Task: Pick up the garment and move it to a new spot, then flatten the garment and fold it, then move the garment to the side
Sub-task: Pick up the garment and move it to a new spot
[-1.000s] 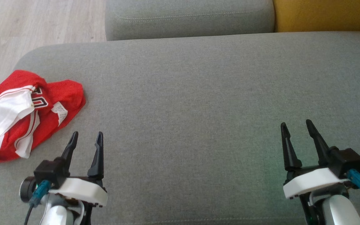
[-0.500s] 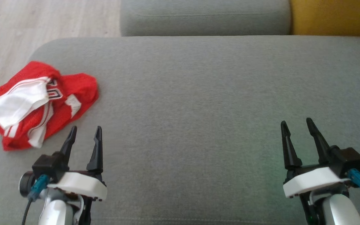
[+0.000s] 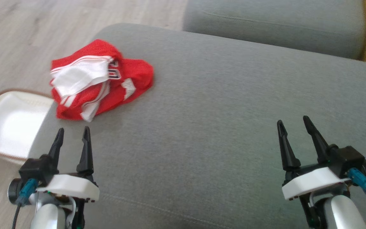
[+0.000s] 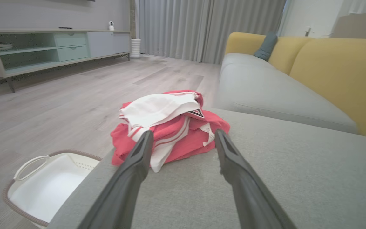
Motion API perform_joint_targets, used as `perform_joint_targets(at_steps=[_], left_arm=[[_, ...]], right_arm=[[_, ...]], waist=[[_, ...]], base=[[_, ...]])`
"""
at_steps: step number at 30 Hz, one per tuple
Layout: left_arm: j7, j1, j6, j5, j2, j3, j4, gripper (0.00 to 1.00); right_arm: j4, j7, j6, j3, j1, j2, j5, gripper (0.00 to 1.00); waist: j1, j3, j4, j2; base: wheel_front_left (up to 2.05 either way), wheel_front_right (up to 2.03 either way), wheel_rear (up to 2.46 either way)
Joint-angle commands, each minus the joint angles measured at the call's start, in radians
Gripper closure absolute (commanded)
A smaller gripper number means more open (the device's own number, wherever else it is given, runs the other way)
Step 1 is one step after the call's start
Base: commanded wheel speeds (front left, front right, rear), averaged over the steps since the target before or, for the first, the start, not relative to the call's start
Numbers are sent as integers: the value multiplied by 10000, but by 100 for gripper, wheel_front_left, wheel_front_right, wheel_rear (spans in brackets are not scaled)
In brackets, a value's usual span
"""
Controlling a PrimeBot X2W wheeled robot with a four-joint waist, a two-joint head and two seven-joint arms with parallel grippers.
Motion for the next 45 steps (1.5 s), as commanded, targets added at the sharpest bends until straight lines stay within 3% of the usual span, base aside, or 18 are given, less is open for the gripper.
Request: perform_joint_targets(at_steps=[1,11,29,38,45], left_arm=[[-122,-358,79,20,83,365,-393,0],[-122,-377,39,-15,69,565,-441,0],[-122,-521,27,25,53,591,-422,0],[-122,-1667,-52,-244,49,379,-161,0],[-122,-3231,-171,-591,48,273,801,0]], right_arm=[[-402,19,-9,292,-499,-34,-78,0],[-541,144,-9,341,-508,-34,-53,0],[-528,250,-9,365,-576,-34,-38,0],[-949,668,-9,480,-997,-287,-163,0],[-1426,1109,-9,414,-1391,-587,-301,0]], waist=[[0,-28,462,0],[0,19,1167,0],[0,190,1129,0],[0,1188,830,0],[0,2289,618,0]], base=[[0,0,0],[0,0,0],[0,0,0],[0,0,0],[0,0,0]])
